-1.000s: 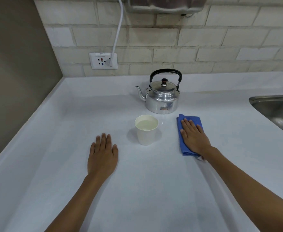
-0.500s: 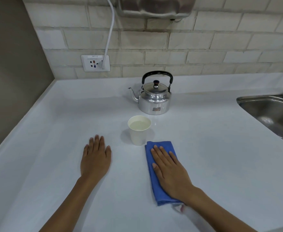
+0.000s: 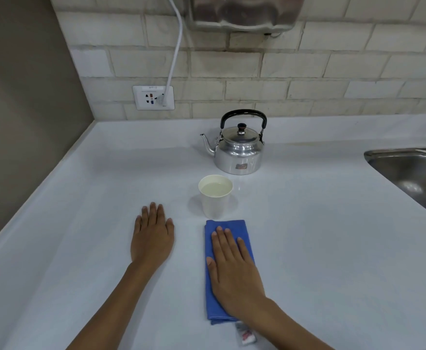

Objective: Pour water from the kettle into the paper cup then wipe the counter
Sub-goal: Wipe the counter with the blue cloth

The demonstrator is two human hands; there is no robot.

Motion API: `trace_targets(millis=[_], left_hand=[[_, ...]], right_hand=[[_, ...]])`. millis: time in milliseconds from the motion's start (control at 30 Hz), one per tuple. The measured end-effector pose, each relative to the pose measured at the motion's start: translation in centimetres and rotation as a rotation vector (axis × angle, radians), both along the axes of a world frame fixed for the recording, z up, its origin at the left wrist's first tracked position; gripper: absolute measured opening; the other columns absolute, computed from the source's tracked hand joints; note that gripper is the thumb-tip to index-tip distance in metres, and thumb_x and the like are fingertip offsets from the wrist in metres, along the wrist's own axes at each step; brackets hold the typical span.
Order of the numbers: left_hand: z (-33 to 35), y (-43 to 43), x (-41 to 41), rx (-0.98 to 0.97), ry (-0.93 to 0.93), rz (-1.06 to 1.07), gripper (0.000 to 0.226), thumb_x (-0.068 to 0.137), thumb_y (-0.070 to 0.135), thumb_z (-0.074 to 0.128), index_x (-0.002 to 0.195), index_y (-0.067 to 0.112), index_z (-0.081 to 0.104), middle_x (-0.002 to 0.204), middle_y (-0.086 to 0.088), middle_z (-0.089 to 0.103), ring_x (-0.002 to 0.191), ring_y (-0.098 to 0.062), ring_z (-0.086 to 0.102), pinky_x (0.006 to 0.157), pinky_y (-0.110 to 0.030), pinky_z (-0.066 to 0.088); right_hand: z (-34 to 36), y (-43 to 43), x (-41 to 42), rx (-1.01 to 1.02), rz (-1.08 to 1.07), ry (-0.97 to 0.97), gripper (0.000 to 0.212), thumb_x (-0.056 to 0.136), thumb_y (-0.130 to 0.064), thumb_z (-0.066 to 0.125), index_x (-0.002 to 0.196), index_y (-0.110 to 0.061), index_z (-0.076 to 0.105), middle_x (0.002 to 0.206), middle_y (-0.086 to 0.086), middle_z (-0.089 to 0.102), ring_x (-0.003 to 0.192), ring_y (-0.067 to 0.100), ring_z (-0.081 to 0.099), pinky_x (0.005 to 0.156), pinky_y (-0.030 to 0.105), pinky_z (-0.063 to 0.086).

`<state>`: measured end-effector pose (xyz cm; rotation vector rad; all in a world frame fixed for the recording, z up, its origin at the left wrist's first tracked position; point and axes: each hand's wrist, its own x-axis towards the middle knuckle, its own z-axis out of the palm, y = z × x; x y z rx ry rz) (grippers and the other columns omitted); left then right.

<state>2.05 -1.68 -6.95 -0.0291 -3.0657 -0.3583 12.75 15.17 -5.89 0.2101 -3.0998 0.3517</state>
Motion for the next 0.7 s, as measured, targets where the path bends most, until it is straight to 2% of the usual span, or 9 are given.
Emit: trace_targets(millis=[67, 133, 200, 267, 333, 400, 500, 633, 700], left_hand=[[0.1, -0.2, 0.0, 0.006, -0.014, -0.004, 0.054, 0.100, 0.030, 0.015, 0.147, 0.008, 0.001, 0.159, -0.010, 0.000, 0.146, -0.024, -0.002, 0.119, -0.035, 0.001], [0.3, -0.4, 0.1, 0.035, -0.027, -0.013, 0.053, 0.101, 0.030, 0.017, 0.147, 0.008, 0.002, 0.159, -0.009, 0.000, 0.146, -0.022, -0.002, 0.119, -0.034, 0.000], [0.8, -0.5, 0.5, 0.110, -0.035, -0.016, 0.052, 0.101, 0.029, 0.019, 0.147, 0.007, 0.006, 0.159, -0.008, 0.004, 0.146, -0.021, 0.000, 0.118, -0.032, 0.001], [1.7, -0.2, 1.4, 0.174, -0.003, -0.012, 0.051, 0.101, 0.027, 0.021, 0.147, 0.006, 0.012, 0.158, -0.009, 0.011, 0.146, -0.020, 0.005, 0.117, -0.031, 0.002], [2.6, 0.9, 2.9, 0.218, 0.066, -0.035, 0.050, 0.101, 0.027, 0.025, 0.146, 0.007, 0.016, 0.157, -0.008, 0.017, 0.145, -0.019, 0.009, 0.116, -0.027, 0.002], [3.6, 2.9, 4.9, 0.266, 0.128, -0.116, 0.050, 0.100, 0.029, 0.027, 0.146, 0.011, 0.018, 0.157, -0.006, 0.018, 0.145, -0.017, 0.010, 0.112, -0.021, -0.002], [4.1, 7.1, 7.7, 0.316, 0.097, -0.296, 0.053, 0.100, 0.034, 0.023, 0.148, 0.013, 0.011, 0.158, -0.001, 0.009, 0.145, -0.013, 0.002, 0.108, -0.017, -0.010], [2.7, 10.9, 9.2, 0.125, -0.085, -0.355, 0.059, 0.100, 0.039, 0.013, 0.146, 0.009, -0.009, 0.157, -0.006, -0.014, 0.144, -0.018, -0.016, 0.113, -0.028, -0.013], [2.0, 12.0, 9.4, 0.020, -0.089, -0.331, 0.060, 0.100, 0.038, 0.012, 0.144, 0.006, -0.014, 0.156, -0.009, -0.017, 0.144, -0.022, -0.017, 0.113, -0.031, -0.015]], right_hand=[[0.1, -0.4, -0.2, -0.054, 0.053, 0.002, 0.056, 0.098, -0.039, 0.010, 0.143, -0.015, -0.014, 0.152, -0.004, -0.020, 0.143, 0.015, -0.018, 0.116, 0.037, -0.016], [0.8, 0.2, -0.3, -0.297, 0.072, 0.007, 0.053, 0.099, -0.034, 0.020, 0.147, -0.016, 0.006, 0.158, -0.003, 0.004, 0.145, 0.014, 0.000, 0.121, 0.034, -0.001], [1.5, 2.0, -1.0, -0.607, 0.013, 0.083, 0.040, 0.097, -0.021, 0.035, 0.136, -0.016, 0.034, 0.140, -0.003, 0.041, 0.132, 0.015, 0.034, 0.112, 0.025, 0.025], [2.1, 4.7, -2.9, -0.680, -0.087, 0.207, 0.035, 0.093, -0.008, 0.039, 0.128, -0.013, 0.042, 0.129, 0.001, 0.048, 0.121, 0.016, 0.044, 0.104, 0.018, 0.028], [2.4, 7.3, -5.6, -0.593, -0.165, 0.225, 0.038, 0.093, -0.003, 0.038, 0.131, -0.007, 0.041, 0.135, 0.009, 0.046, 0.125, 0.022, 0.042, 0.107, 0.023, 0.028], [2.2, 9.2, -8.3, -0.456, -0.197, 0.174, 0.040, 0.095, -0.006, 0.035, 0.135, -0.003, 0.036, 0.142, 0.014, 0.040, 0.131, 0.026, 0.037, 0.112, 0.032, 0.027], [1.2, 10.2, -11.0, -0.285, -0.188, 0.103, 0.046, 0.098, -0.018, 0.030, 0.142, -0.003, 0.025, 0.151, 0.015, 0.028, 0.140, 0.027, 0.022, 0.118, 0.036, 0.017], [-0.1, 10.3, -11.8, -0.100, -0.183, 0.027, 0.053, 0.099, -0.034, 0.018, 0.146, -0.009, 0.011, 0.157, 0.011, 0.011, 0.145, 0.023, 0.006, 0.120, 0.037, 0.006], [-0.4, 10.4, -11.8, -0.071, -0.183, 0.007, 0.054, 0.099, -0.036, 0.016, 0.146, -0.009, 0.007, 0.158, 0.010, 0.007, 0.145, 0.022, 0.003, 0.119, 0.036, 0.004]])
